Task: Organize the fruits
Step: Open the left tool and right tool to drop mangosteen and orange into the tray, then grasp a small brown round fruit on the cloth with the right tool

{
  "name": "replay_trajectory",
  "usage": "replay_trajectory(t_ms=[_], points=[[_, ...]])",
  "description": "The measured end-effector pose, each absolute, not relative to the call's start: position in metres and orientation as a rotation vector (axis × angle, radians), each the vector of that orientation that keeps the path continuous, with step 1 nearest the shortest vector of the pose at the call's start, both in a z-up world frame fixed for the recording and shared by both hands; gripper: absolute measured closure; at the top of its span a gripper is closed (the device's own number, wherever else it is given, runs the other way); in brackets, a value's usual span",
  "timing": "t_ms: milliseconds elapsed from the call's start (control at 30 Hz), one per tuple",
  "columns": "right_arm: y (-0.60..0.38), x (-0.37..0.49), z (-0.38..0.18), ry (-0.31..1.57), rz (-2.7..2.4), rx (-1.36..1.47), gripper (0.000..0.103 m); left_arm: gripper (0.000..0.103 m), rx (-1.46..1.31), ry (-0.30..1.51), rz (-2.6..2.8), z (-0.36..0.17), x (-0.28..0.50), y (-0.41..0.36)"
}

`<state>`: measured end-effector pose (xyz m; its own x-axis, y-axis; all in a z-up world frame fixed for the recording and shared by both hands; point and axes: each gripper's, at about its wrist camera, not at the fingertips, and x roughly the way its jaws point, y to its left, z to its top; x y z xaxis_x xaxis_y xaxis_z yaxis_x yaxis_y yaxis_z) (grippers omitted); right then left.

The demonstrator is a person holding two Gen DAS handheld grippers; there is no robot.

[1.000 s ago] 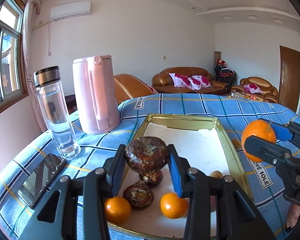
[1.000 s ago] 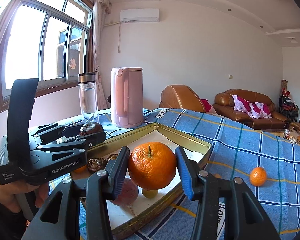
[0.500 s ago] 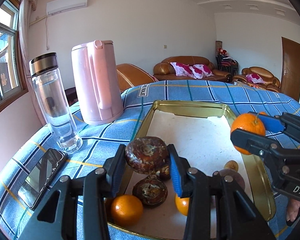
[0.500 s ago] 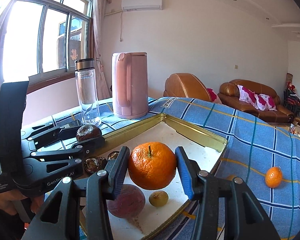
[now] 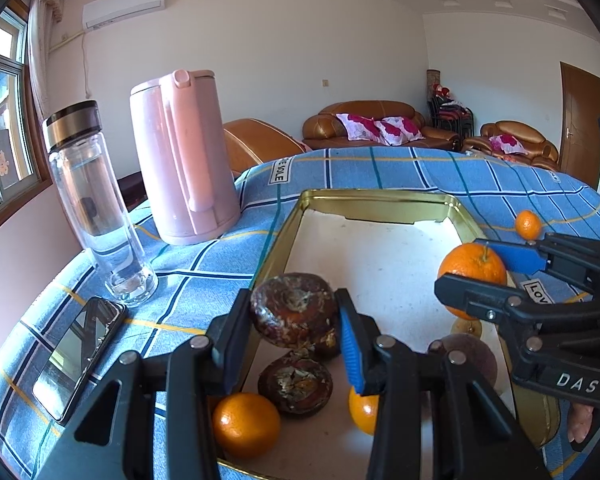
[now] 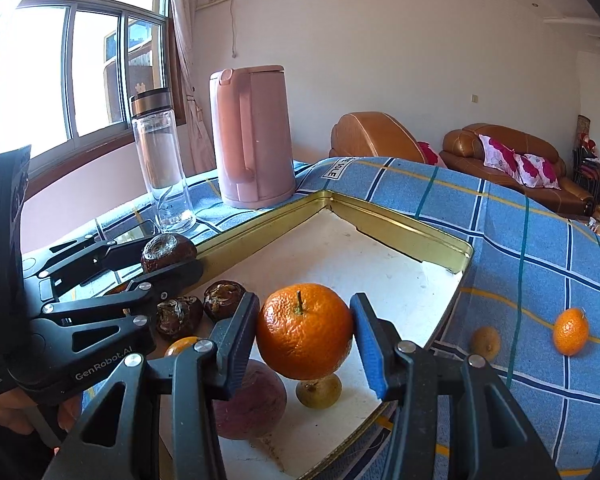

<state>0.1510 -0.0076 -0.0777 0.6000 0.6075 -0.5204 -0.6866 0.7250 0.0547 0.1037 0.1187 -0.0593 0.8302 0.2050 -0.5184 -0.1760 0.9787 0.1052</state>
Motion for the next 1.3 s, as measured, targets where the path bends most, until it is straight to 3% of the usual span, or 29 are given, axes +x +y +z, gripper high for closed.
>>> replay_trajectory(t_ms=[267,467,733,800,967,1300], points=[[0.002,0.157,-0.086,0.604,0.786,-0.162,0.053,0.057,0.033,0.555,0.218,-0.059,0.101,0.124],[-0.003,0.156,-0.082,0.603,0.821,-0.124,0.047,0.033,0.003,0.518,0.221,-0.051,0.093,0.121],[-0.055,0.143,-0.055,0.527,0.732,-0.158,0.044,0.017,0.007,0.418,0.143,-0.024,0.085,0.071],[-0.076,0.146,-0.049,0.511,0.673,-0.168,0.044,0.009,0.045,0.398,0.129,-0.02,0.088,0.052],[-0.118,0.184,-0.05,0.559,0.511,-0.129,0.044,0.008,0.047,0.432,0.114,-0.016,0.114,0.034],[-0.097,0.233,-0.088,0.716,0.489,-0.205,0.047,0.003,-0.022,0.495,0.135,-0.009,0.155,0.052]])
